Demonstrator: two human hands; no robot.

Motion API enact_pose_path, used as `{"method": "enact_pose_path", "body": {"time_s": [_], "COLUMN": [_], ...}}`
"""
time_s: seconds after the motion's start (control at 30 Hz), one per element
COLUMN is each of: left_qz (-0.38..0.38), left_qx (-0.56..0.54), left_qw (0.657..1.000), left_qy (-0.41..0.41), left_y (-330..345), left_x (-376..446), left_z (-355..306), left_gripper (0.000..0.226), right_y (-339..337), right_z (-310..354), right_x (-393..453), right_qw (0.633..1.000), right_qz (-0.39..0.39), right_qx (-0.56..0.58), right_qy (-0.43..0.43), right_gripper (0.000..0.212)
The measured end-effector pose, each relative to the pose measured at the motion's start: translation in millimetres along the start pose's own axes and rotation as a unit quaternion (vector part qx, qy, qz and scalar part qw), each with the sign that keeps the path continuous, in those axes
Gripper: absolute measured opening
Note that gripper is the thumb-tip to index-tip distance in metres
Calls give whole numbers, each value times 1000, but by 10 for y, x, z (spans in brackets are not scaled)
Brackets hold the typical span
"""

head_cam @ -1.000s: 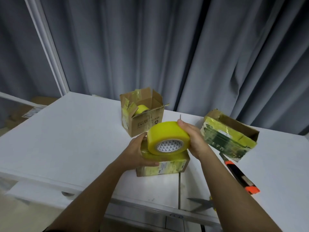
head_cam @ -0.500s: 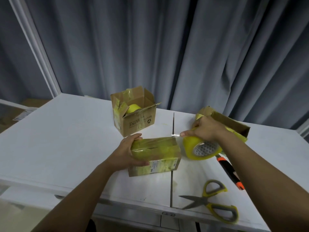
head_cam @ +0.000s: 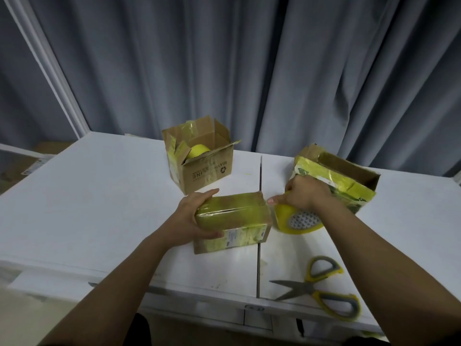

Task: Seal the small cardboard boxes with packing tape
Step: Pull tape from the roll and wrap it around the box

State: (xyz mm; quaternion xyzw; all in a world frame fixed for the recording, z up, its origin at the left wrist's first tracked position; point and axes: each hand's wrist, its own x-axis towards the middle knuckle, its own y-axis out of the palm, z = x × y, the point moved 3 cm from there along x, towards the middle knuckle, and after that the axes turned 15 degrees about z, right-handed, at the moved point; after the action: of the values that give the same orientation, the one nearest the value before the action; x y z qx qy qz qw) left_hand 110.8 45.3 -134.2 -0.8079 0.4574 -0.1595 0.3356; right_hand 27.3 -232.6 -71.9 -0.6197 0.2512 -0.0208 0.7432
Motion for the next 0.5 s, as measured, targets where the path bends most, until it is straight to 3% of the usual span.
{"method": "enact_pose_path", "body": {"time_s": [0.33, 0.5], "left_qz": [138, 97], "left_qx": [194, 394], "left_qw": [970, 908], "left_qy": [-41, -102], "left_y": [-18, 55], "left_x": [30, 4], "left_z": [-158, -346], "left_gripper": [80, 93], "right_y": [18, 59], "right_z": [121, 152], "right_x": [87, 72], "right_qw": [994, 993], "right_qz": [18, 1], "right_qx": [-100, -112], "right_qy": [26, 29], "right_gripper": [62, 57]}}
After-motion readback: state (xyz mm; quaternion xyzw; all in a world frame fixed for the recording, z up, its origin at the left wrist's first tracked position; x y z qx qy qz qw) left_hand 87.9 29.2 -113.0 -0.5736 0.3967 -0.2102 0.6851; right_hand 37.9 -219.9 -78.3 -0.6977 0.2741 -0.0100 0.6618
